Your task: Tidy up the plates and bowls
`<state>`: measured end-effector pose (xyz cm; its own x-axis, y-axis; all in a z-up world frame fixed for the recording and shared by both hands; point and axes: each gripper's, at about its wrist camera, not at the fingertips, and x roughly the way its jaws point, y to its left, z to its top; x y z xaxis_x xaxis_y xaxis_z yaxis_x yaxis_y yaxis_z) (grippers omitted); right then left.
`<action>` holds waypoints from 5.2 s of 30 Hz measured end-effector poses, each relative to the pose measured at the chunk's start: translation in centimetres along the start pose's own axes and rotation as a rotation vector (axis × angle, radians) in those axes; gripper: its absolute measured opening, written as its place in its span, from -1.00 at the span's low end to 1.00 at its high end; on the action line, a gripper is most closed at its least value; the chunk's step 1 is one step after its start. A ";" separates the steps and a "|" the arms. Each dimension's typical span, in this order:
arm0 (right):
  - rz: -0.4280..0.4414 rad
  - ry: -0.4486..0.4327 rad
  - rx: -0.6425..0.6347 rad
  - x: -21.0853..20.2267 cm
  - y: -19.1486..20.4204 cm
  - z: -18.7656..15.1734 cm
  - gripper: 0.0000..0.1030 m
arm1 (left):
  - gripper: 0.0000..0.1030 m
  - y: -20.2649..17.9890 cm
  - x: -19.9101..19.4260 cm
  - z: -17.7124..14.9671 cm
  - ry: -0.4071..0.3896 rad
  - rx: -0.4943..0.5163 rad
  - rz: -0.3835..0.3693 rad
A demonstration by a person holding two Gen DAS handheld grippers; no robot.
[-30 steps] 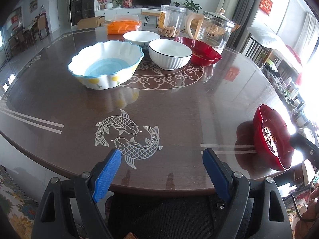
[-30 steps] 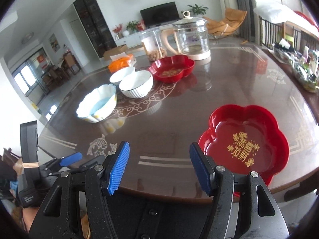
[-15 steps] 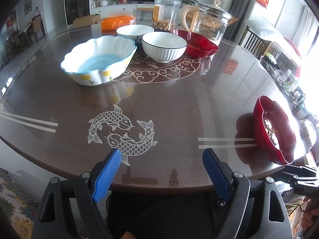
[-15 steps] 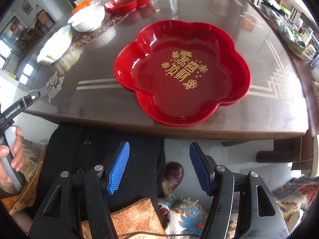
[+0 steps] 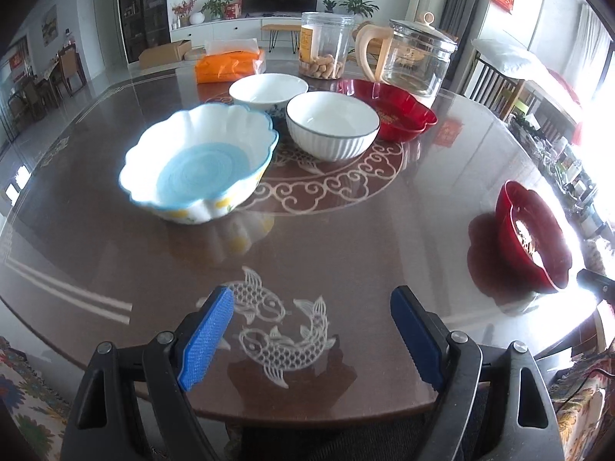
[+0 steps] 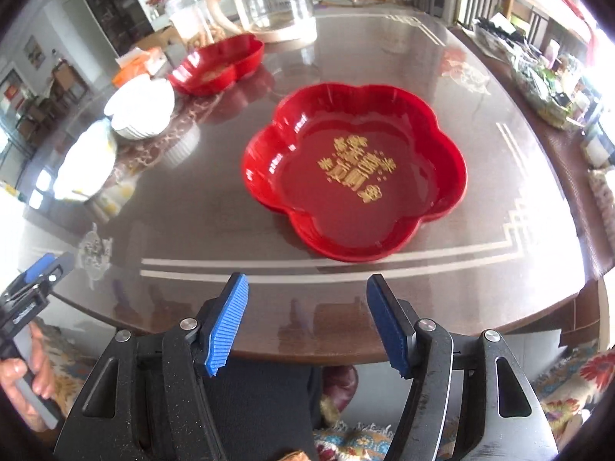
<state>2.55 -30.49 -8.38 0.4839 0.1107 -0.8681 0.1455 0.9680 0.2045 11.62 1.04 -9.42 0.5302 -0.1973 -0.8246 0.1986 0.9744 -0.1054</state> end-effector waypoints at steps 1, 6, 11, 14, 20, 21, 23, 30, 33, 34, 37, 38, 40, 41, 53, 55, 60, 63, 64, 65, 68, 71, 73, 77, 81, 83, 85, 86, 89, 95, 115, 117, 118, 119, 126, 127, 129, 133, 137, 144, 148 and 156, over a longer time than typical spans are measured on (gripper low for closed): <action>0.045 -0.027 0.014 -0.5 0.7 1.1 0.33 | 0.62 -0.1 -0.1 1.6 -0.009 0.013 -0.021; 0.291 -0.104 0.104 0.3 4.5 7.0 0.38 | 0.62 -0.8 1.3 10.7 -0.018 0.087 -0.082; 0.333 -0.130 0.244 4.9 5.3 13.1 0.38 | 0.62 -0.2 7.3 19.2 0.074 0.060 -0.075; 0.293 -0.103 0.399 7.9 3.0 16.4 0.40 | 0.62 0.3 11.1 23.2 0.105 -0.026 -0.091; 0.241 -0.017 0.475 13.8 0.6 21.7 0.41 | 0.62 -2.1 18.6 28.5 0.170 -0.020 -0.042; 0.221 -0.008 0.463 14.7 0.6 22.2 0.40 | 0.61 -2.5 19.7 29.0 0.179 -0.020 -0.030; 0.200 0.019 0.460 16.3 0.6 22.7 0.37 | 0.60 -3.4 21.4 29.7 0.193 -0.009 -0.012; 0.208 0.069 0.422 19.9 3.0 22.5 0.07 | 0.15 -6.3 27.3 30.5 0.272 0.125 0.069; 0.207 0.106 0.438 21.3 3.4 22.1 0.07 | -0.24 -6.2 28.6 30.4 0.299 0.118 0.069; 0.210 0.116 0.421 21.5 3.9 21.9 0.01 | -0.41 -6.1 29.0 30.4 0.313 0.110 0.057; 0.192 0.090 0.378 21.2 4.7 21.3 -0.47 | -0.66 -5.7 29.2 30.5 0.316 0.075 -0.008; 0.199 0.077 0.375 21.1 4.8 21.3 -0.63 | -0.67 -5.8 29.0 30.5 0.316 0.074 -0.013; 0.185 0.067 0.376 21.0 4.7 21.5 -0.72 | -0.72 -5.9 28.4 30.4 0.303 0.085 -0.013; 0.187 0.062 0.378 20.8 4.5 21.6 -0.73 | -0.73 -6.0 28.0 30.3 0.298 0.088 -0.022; 0.225 -0.067 0.328 10.2 0.1 21.4 -0.78 | -0.74 -9.8 13.9 27.8 0.202 0.117 -0.213; 0.221 -0.083 0.310 7.6 -0.7 20.5 -0.78 | -0.73 -11.0 11.3 26.0 0.193 0.140 -0.227; 0.202 -0.091 0.290 2.2 -3.4 16.3 -0.78 | -0.73 -14.7 6.7 20.3 0.178 0.184 -0.273; 0.166 -0.102 0.285 -0.2 -5.6 13.6 -0.78 | -0.73 -16.9 5.7 16.6 0.179 0.200 -0.310; 0.147 -0.107 0.283 -0.6 -6.3 12.9 -0.78 | -0.73 -17.6 5.5 15.4 0.183 0.207 -0.319; 0.129 -0.109 0.282 -0.7 -6.9 12.4 -0.78 | -0.73 -18.3 5.4 14.2 0.189 0.209 -0.325; 0.106 -0.086 0.319 -0.5 -9.3 10.8 -0.78 | -0.72 -19.9 6.3 11.0 0.236 0.193 -0.343; 0.085 -0.049 0.336 0.3 -11.5 9.3 -0.76 | -0.71 -21.2 7.1 8.4 0.280 0.176 -0.348; 0.082 -0.026 0.353 1.0 -12.7 8.6 -0.75 | -0.70 -21.9 7.5 7.3 0.301 0.170 -0.348; 0.074 0.016 0.351 1.9 -14.3 7.9 -0.71 | -0.68 -22.9 7.6 5.6 0.321 0.176 -0.343; 0.060 0.043 0.335 2.9 -14.8 7.9 -0.67 | -0.65 -23.5 7.8 4.6 0.341 0.180 -0.333; 0.062 0.046 0.334 3.1 -14.9 8.0 -0.65 | -0.65 -23.6 7.8 4.4 0.338 0.179 -0.327; 0.052 0.046 0.321 3.1 -14.8 8.2 -0.64 | -0.64 -23.8 7.7 4.2 0.336 0.182 -0.319; 0.046 0.045 0.314 3.2 -14.7 8.3 -0.63 | -0.64 -23.9 7.7 4.2 0.333 0.187 -0.313; 0.016 0.045 0.282 3.5 -14.3 8.4 -0.60 | -0.63 -24.1 7.6 4.2 0.319 0.192 -0.298; -0.019 0.033 0.268 4.2 -14.3 8.5 -0.56 | -0.50 -24.5 7.4 3.9 0.293 0.244 -0.224; -0.191 -0.302 0.270 -3.1 -11.3 5.6 0.31 | 0.72 -20.7 -1.1 3.6 -0.147 0.290 -0.045; -0.255 -0.379 0.258 -3.8 -10.3 4.2 0.35 | 0.72 -20.5 -1.4 3.1 -0.173 0.311 -0.012; -0.286 -0.411 0.248 -4.1 -9.7 3.5 0.39 | 0.72 -20.5 -1.4 2.9 -0.178 0.320 0.000; -0.312 -0.433 0.239 -4.2 -9.2 2.9 0.40 | 0.72 -20.4 -1.4 2.6 -0.178 0.327 0.007; -0.306 -0.461 0.216 -4.5 -6.4 -0.6 0.40 | 0.72 -19.3 -1.7 0.9 -0.179 0.308 -0.009; -0.308 -0.465 0.205 -4.5 -6.0 -1.0 0.40 | 0.72 -18.9 -1.9 0.7 -0.185 0.299 -0.016; -0.317 -0.460 0.173 -4.3 -5.2 -1.6 0.40 | 0.72 -18.2 -2.2 0.1 -0.196 0.278 -0.029; -0.319 -0.471 0.126 -3.8 -3.7 -2.9 0.40 | 0.72 -16.6 -2.4 -1.0 -0.187 0.247 -0.055; -0.288 -0.486 0.085 -3.7 -2.1 -4.3 0.44 | 0.72 -15.4 -1.9 -2.0 -0.168 0.236 -0.044; -0.293 -0.511 0.023 -3.4 0.0 -5.3 0.45 | 0.72 -13.5 -1.4 -2.8 -0.158 0.195 -0.039; -0.342 -0.662 0.030 -5.8 0.6 -6.0 0.47 | 0.72 -13.2 -2.1 -2.9 -0.197 0.181 -0.048; -0.429 -0.657 0.009 -4.9 0.8 -6.2 0.61 | 0.72 -13.3 -2.7 -2.8 -0.235 0.170 -0.082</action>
<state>-5.08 -28.81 -6.79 0.7949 -0.4309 -0.4272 0.4404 0.8940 -0.0821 5.24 -11.04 -7.39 0.6789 -0.3132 -0.6641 0.3731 0.9261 -0.0553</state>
